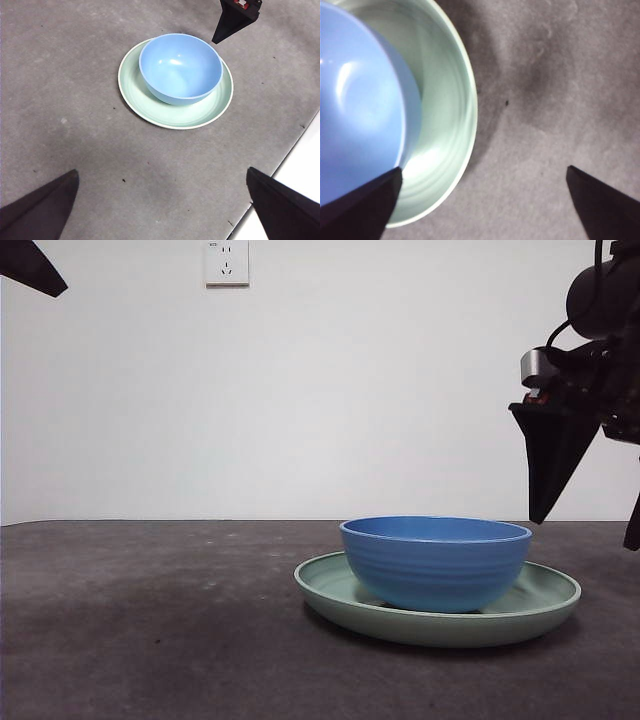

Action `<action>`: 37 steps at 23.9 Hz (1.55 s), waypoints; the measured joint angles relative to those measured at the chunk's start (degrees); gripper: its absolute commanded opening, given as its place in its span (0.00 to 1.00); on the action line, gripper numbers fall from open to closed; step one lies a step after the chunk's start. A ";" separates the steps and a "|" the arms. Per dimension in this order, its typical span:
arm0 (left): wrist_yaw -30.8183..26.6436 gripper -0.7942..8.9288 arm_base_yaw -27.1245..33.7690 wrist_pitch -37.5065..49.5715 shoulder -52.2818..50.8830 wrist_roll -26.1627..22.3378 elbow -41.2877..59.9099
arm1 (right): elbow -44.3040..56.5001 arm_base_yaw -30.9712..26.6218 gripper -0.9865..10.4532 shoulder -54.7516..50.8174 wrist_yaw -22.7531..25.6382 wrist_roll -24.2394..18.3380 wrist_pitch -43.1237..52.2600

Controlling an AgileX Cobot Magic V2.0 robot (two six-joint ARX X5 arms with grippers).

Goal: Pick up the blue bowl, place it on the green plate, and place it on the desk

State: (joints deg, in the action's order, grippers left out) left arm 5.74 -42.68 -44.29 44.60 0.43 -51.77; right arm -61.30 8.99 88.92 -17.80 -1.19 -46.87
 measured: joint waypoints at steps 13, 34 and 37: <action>0.00 0.82 0.00 0.00 0.00 -0.13 0.00 | 0.00 0.00 0.46 1.01 0.00 -0.13 3.72; 0.00 0.82 0.00 3.15 0.00 -0.13 0.00 | 0.02 0.37 0.33 10.51 -6.16 -0.11 10.54; 0.00 0.82 0.00 3.15 0.00 -0.13 0.00 | 0.02 0.39 0.28 11.37 -6.60 -0.11 11.50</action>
State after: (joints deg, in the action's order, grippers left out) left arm 5.74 -42.68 -41.15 44.60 0.30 -51.77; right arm -61.28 9.39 100.29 -24.40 -1.30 -35.38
